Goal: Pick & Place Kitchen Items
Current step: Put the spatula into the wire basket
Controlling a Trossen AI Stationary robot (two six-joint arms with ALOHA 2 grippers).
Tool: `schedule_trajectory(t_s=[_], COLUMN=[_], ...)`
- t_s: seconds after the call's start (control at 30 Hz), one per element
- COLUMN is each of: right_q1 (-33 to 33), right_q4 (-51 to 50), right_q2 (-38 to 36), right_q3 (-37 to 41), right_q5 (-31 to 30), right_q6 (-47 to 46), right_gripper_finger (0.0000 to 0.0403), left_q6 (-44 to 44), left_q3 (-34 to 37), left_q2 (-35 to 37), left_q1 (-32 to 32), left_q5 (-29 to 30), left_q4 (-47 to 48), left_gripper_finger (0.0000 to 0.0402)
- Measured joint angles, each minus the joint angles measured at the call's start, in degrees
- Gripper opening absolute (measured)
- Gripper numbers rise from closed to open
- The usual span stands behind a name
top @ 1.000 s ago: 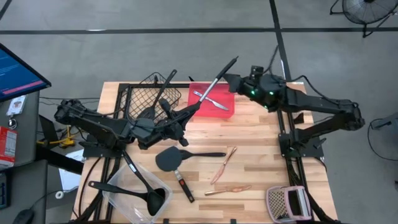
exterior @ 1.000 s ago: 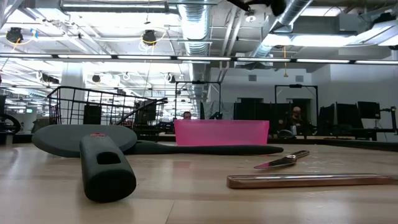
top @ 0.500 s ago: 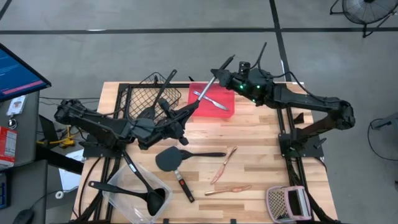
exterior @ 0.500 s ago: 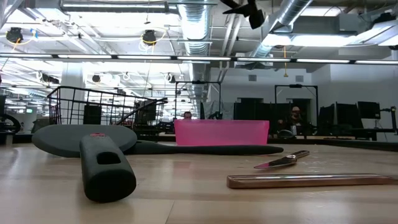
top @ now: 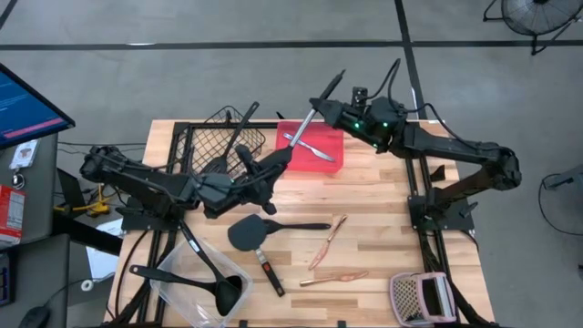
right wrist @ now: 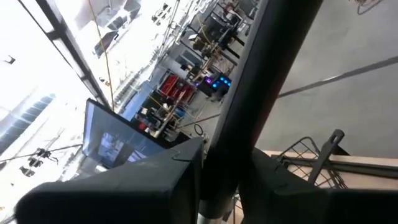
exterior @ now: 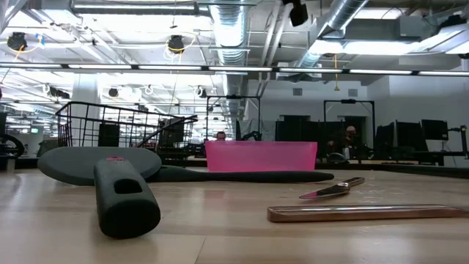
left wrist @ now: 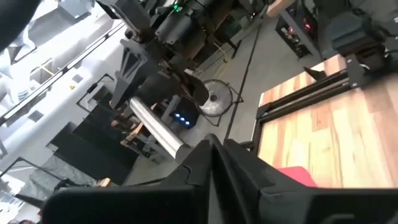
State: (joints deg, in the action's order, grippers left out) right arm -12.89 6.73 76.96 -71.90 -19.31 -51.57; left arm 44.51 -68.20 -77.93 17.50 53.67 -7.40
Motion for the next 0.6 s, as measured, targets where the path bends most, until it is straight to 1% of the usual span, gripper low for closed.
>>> schedule_trajectory(t_s=[0.13,0.3,0.37,0.43,0.5,0.6], right_q1=[0.0,0.0,-0.4,-0.8,-0.9,-0.8], right_q4=[0.6,2.4,1.2,1.4,2.6,3.7], right_q2=[-0.1,-0.2,-0.2,-0.2,-0.5,0.0], right_q3=[0.1,0.2,0.6,0.6,0.4,0.3], right_q5=[0.0,0.1,-0.4,-1.9,-4.3,-5.9], right_q6=[1.8,5.1,8.1,10.5,11.8,14.7], right_gripper_finger=[0.0066,0.0065,0.0056,0.0057,0.0057,0.0057], left_q6=[-1.4,-1.5,-1.5,-1.5,-1.8,-4.3], left_q3=[0.0,-0.2,-0.3,-0.4,-0.4,-0.3], left_q2=[0.0,0.2,1.0,1.9,3.1,5.7], left_q1=[0.6,2.2,3.2,4.6,6.2,8.6], left_q5=[2.2,5.0,7.8,9.8,9.9,10.0], left_q4=[0.0,-0.6,-0.9,-1.1,-0.5,-0.4], left_gripper_finger=[0.0076,0.0148,0.0178,0.0203,0.0224,0.0241])
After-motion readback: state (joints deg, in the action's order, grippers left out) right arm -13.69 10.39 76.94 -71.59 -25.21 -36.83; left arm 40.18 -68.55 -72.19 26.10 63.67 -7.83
